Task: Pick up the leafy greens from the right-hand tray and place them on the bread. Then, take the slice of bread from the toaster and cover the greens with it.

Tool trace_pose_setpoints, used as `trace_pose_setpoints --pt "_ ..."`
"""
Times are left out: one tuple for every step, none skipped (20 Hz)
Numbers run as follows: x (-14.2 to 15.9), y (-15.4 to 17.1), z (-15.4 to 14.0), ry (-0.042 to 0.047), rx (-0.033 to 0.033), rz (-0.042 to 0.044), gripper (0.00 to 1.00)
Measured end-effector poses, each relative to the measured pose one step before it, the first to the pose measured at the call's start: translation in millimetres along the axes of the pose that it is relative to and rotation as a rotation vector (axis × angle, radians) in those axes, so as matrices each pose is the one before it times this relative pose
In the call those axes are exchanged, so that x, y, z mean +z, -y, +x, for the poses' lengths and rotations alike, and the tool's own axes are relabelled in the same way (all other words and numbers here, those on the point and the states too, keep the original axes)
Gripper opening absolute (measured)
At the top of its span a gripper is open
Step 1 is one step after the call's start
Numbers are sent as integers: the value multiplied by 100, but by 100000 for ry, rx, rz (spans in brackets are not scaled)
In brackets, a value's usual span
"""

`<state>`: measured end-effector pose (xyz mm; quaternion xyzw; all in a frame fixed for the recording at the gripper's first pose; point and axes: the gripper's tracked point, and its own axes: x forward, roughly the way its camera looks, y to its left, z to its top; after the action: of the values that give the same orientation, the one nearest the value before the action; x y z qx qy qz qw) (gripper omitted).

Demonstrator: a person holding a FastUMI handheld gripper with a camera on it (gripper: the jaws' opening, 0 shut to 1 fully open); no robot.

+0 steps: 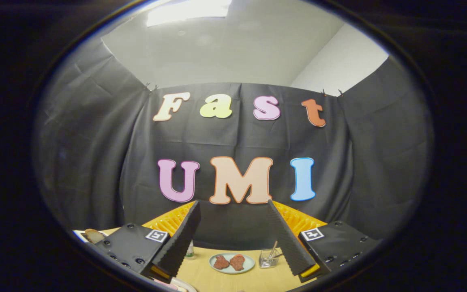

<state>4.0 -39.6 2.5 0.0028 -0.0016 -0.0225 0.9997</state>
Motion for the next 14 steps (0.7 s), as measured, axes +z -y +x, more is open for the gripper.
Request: trace_pose_setpoints --pt "-17 236 7 118 -477 69 100" --pt "-60 242 20 -74 -434 -53 100" --pt "-39 117 14 -240 -304 -68 100" --pt "-40 128 -70 -163 -289 -300 100" --pt "-11 81 -14 -154 -365 -417 100" --pt "-81 175 69 -21 -347 -191 100" --pt "-14 72 11 -37 -114 15 100" --pt "82 -94 64 86 80 125 100" --pt "6 -194 0 29 646 297 100" --pt "13 -238 -67 214 817 456 100" --pt "130 -10 67 159 133 42 100" --pt "37 38 34 291 -30 -267 100" --pt "102 21 -48 238 -61 -398 100" --pt "-61 11 94 51 -37 -454 100"
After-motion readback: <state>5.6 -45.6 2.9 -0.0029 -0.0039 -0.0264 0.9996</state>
